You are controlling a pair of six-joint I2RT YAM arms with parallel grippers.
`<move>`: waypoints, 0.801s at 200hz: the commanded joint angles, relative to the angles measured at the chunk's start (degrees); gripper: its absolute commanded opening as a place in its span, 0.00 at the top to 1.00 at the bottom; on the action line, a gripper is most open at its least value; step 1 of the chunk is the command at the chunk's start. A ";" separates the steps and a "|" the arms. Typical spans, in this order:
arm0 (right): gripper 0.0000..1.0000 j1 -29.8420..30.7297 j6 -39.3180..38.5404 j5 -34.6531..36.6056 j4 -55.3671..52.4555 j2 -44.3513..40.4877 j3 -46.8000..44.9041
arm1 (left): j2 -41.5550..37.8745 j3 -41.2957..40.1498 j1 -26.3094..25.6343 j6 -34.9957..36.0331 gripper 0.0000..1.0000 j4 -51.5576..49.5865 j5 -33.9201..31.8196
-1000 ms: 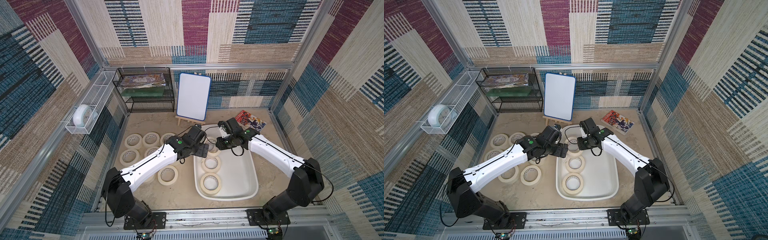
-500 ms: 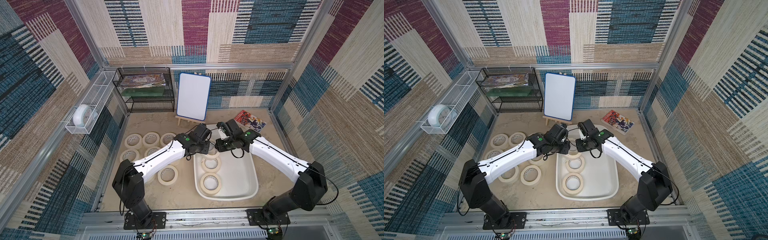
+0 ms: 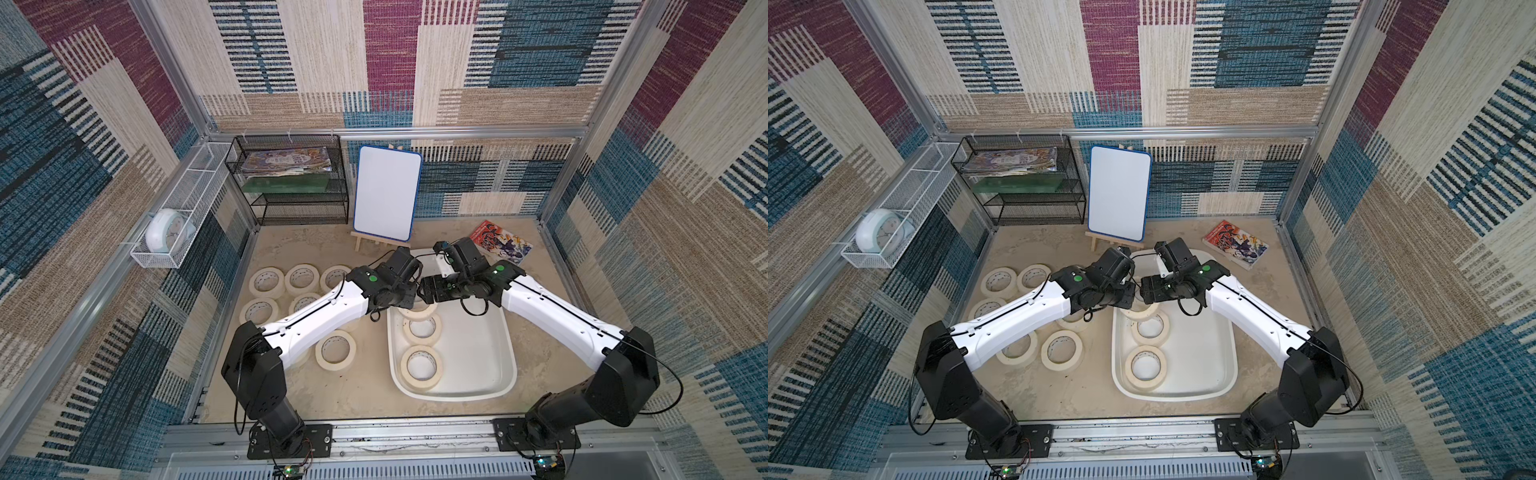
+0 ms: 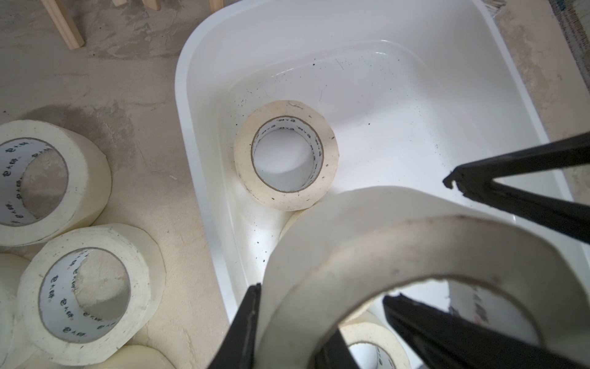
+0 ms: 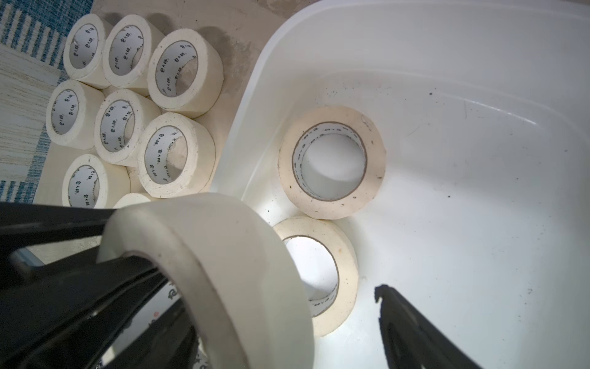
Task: Take out the art tape in the storage box
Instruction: Pick up the art tape from the storage box, then adjust the storage box at the center of the board.
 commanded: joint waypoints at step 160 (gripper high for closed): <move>0.05 -17.72 -2.16 3.99 17.43 2.76 -12.78 | -17.77 -16.21 22.35 5.64 1.00 0.48 -5.20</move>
